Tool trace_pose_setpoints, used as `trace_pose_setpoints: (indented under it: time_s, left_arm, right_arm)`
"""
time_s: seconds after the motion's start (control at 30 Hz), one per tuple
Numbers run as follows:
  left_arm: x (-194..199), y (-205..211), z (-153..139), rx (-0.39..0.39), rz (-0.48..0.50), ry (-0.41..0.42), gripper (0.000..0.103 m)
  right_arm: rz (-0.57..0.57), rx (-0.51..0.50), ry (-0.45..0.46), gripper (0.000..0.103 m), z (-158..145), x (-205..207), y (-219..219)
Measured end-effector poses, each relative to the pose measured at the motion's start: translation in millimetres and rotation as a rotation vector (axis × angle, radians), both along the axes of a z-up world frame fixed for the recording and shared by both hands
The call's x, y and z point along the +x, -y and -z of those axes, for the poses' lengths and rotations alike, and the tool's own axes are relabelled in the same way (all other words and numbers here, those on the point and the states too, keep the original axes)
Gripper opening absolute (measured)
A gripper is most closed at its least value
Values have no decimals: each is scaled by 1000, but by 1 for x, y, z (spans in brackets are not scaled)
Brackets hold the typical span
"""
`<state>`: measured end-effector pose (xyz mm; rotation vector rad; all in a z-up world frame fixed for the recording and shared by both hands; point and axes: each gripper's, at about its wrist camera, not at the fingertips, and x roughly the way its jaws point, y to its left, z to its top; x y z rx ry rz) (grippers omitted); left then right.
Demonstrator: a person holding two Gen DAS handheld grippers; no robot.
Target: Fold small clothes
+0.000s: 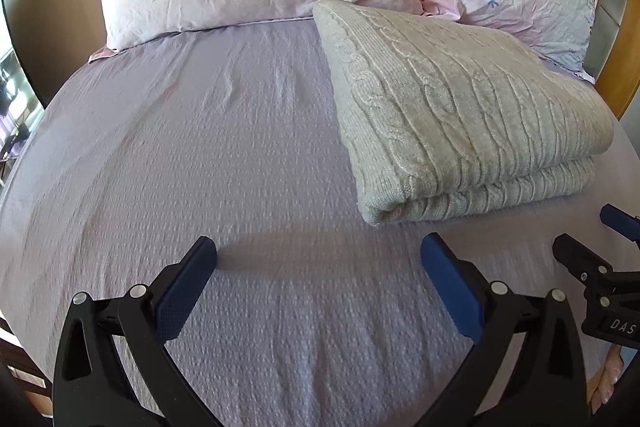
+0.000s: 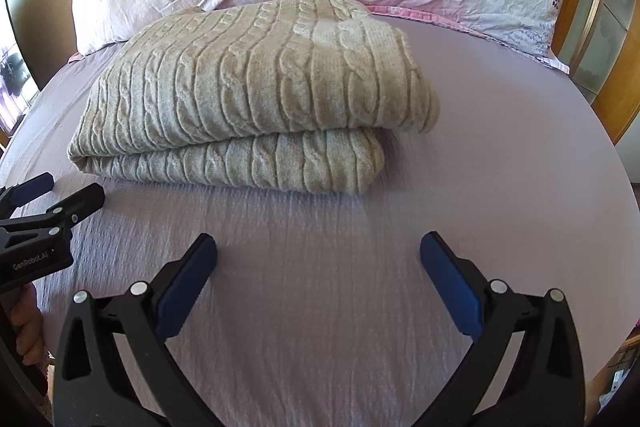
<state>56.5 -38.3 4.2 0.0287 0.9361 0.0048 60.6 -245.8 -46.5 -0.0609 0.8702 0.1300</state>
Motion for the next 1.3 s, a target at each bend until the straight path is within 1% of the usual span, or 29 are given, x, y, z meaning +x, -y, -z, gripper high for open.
trace_pose_setpoints:
  time_s: [0.33, 0.47, 1.3]
  left_arm:
    - [2, 1, 1, 3, 4, 21, 102]
    - [2, 1, 1, 3, 7, 21, 102]
    - [1, 1, 1, 3, 4, 20, 102]
  right_arm:
    - [3, -7, -6, 101, 0, 4, -3]
    - [4, -5, 8, 101, 0, 3, -3]
    - [9, -2, 14, 101, 0, 2, -3]
